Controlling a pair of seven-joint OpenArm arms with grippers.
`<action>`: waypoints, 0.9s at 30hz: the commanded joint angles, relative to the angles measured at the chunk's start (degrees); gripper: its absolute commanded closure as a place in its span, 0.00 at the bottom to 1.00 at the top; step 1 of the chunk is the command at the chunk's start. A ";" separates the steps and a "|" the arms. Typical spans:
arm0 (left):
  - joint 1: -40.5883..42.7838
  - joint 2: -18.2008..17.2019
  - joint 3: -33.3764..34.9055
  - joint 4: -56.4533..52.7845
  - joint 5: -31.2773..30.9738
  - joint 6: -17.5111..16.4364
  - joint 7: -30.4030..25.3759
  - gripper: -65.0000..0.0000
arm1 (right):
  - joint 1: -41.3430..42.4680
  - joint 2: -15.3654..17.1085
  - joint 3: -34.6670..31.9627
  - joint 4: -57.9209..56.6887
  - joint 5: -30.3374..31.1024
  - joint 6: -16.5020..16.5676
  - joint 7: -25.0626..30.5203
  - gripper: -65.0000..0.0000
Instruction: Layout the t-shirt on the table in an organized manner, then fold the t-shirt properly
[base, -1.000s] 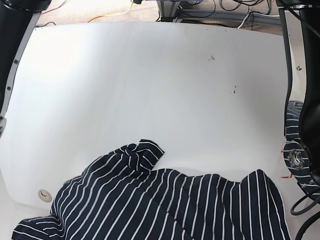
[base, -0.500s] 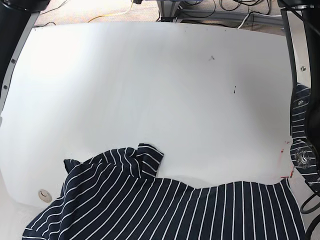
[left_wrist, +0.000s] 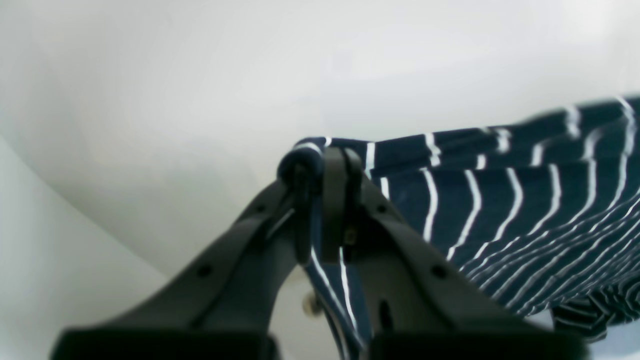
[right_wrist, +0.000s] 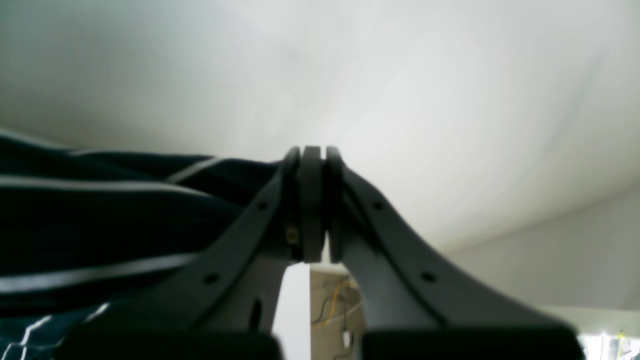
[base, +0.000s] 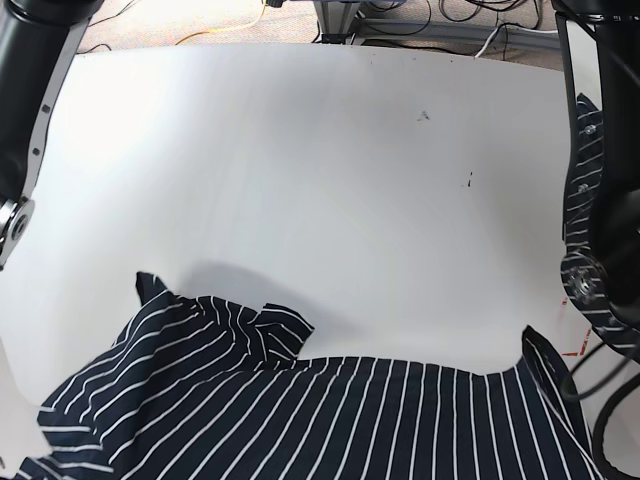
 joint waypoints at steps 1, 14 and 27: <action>0.41 -0.08 0.15 4.74 -0.66 0.04 -1.55 1.00 | -0.75 -0.05 1.91 4.68 0.43 -0.37 2.38 1.00; 12.10 -0.08 0.07 19.34 -0.75 -1.54 2.84 1.00 | -14.64 -0.14 8.41 19.01 0.43 0.50 -1.84 1.00; 29.24 -0.17 -3.71 25.58 -5.68 -1.85 5.61 1.00 | -33.28 -2.78 16.41 30.09 0.43 2.48 -4.30 1.00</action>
